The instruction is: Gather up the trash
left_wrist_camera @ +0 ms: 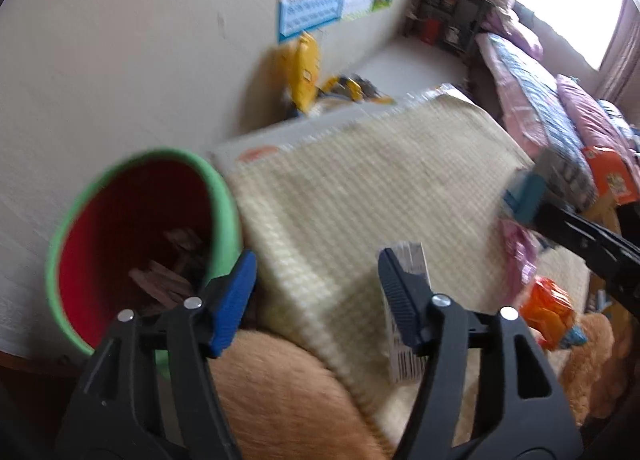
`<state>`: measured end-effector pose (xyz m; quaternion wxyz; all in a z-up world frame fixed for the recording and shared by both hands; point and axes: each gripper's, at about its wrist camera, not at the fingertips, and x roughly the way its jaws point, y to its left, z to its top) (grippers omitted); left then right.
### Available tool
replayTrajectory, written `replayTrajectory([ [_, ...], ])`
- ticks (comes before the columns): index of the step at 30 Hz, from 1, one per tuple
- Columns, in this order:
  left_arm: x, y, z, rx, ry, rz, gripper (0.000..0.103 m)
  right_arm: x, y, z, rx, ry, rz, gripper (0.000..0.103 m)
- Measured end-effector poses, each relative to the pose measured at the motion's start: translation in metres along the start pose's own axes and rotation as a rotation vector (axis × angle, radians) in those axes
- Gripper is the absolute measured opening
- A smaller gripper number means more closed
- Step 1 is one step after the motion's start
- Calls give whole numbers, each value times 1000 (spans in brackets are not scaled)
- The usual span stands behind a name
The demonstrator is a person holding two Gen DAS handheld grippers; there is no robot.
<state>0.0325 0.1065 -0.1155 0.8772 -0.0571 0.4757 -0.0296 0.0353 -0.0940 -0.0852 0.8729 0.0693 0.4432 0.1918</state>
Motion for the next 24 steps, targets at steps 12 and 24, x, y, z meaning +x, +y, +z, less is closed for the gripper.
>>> replayTrajectory([
  [12, 43, -66, -26, 62, 139, -69, 77, -11, -36, -9, 95, -10, -24, 23],
  [24, 45, -57, -26, 30, 119, -40, 38, -16, -34, -12, 100, -18, -2, 23],
])
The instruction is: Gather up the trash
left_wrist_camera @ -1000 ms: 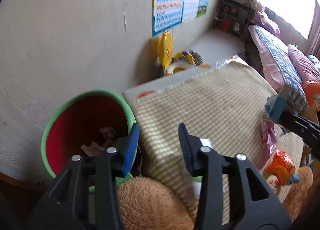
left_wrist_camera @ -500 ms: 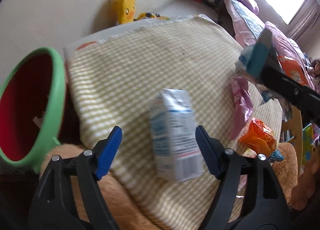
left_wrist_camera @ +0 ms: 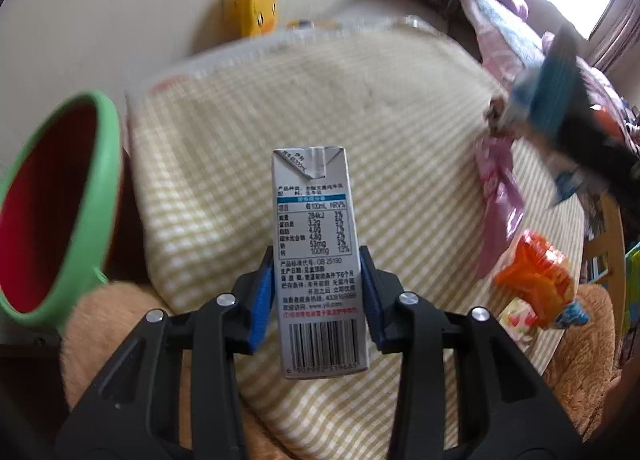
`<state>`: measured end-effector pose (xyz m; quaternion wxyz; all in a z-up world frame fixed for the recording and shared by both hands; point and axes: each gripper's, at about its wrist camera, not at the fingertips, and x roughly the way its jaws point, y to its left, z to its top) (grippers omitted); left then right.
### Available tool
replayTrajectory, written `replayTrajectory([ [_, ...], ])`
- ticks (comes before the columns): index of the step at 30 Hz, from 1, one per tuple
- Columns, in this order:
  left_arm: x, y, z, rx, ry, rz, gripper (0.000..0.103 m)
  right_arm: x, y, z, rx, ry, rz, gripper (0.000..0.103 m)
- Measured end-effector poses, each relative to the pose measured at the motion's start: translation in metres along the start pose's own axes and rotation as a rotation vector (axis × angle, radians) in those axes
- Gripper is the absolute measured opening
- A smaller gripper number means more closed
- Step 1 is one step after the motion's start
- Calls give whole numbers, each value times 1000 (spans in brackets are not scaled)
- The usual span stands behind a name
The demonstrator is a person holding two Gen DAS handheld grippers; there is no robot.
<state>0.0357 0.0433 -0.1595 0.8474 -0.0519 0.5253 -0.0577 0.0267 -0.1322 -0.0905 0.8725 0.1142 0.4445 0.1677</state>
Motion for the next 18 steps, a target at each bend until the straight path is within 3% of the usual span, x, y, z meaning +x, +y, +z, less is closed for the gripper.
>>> replayTrajectory([
  [7, -49, 42, 20, -72, -164, 94, 37, 6, 32, 4, -67, 3, 32, 23],
  [18, -94, 125, 25, -194, -280, 243, 37, 38, 121, 18, -222, 23, 145, 23],
])
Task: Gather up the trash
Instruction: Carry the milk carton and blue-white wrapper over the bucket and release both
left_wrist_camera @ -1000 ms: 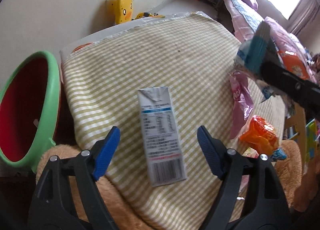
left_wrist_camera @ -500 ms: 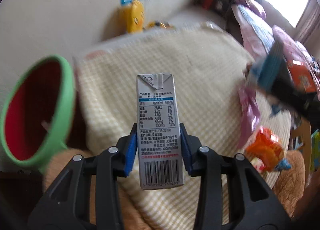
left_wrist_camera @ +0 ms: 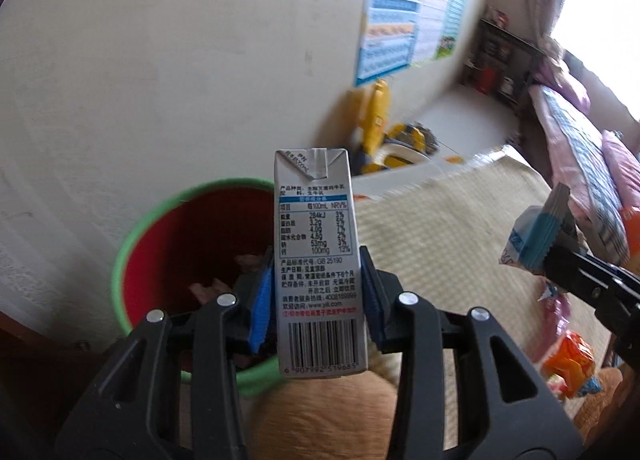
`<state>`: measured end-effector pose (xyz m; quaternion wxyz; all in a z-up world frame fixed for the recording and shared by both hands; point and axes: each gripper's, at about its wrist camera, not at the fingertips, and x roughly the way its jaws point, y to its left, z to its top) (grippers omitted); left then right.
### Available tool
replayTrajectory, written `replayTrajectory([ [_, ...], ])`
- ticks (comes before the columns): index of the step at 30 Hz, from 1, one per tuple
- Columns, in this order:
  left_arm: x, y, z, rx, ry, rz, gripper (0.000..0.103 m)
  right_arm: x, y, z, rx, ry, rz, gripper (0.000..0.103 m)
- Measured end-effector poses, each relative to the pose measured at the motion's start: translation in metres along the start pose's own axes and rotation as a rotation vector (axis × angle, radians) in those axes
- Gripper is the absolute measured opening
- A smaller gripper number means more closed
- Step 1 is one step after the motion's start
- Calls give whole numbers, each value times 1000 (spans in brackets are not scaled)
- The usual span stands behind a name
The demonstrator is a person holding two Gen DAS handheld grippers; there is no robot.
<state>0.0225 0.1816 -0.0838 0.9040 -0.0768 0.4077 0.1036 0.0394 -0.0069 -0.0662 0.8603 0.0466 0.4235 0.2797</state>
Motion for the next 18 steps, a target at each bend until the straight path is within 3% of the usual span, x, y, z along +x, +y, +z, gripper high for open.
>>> replayTrajectory([
  [8, 6, 64, -1, -115, 12, 69, 37, 49, 46, 18, -59, 65, 72, 24],
  [14, 14, 84, -7, -153, 33, 90, 37, 77, 67, 29, -91, 96, 105, 25],
  [18, 19, 89, -12, -162, 50, 96, 38, 89, 75, 34, -102, 110, 126, 33],
])
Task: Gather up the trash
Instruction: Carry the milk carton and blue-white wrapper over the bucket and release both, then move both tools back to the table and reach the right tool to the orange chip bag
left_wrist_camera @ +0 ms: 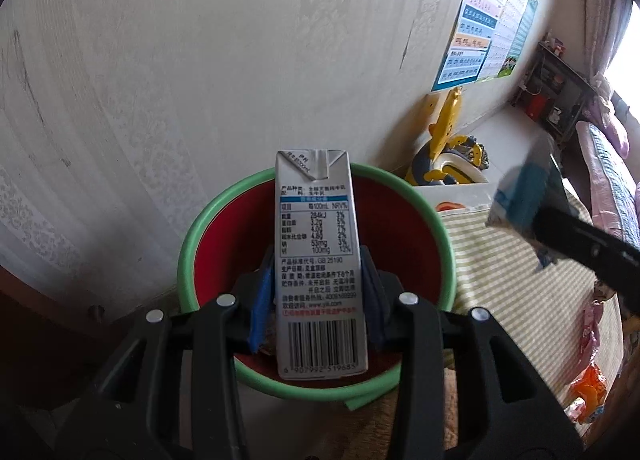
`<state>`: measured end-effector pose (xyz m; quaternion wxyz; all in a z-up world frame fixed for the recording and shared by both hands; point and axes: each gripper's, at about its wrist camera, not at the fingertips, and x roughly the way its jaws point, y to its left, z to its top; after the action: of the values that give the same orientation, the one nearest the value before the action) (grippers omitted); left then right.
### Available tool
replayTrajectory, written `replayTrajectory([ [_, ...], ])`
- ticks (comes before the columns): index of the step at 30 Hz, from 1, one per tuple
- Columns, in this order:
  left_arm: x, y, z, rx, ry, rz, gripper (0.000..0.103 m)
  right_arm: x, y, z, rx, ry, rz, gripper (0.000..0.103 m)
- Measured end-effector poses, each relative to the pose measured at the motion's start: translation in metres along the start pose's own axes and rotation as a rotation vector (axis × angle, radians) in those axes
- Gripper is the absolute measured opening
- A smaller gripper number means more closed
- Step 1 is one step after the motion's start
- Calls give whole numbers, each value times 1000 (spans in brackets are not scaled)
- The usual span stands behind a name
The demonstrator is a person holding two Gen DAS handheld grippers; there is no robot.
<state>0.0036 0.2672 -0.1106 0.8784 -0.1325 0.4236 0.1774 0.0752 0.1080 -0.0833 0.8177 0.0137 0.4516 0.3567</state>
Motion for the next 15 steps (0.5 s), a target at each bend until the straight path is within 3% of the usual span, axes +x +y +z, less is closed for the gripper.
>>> replayTrajectory([
  [2, 4, 4, -2, -5, 13, 9, 41, 7, 3, 3, 5, -3, 24, 41],
  [4, 5, 6, -3, -11, 13, 9, 52, 9, 6, 4, 10, 0, 34, 53],
  [8, 8, 6, 0, -10, 11, 18, 59, 13, 8, 4, 20, 1, 53, 54],
  [15, 1, -2, -2, -4, 7, -13, 59, -2, -4, -9, 55, 13, 33, 55],
])
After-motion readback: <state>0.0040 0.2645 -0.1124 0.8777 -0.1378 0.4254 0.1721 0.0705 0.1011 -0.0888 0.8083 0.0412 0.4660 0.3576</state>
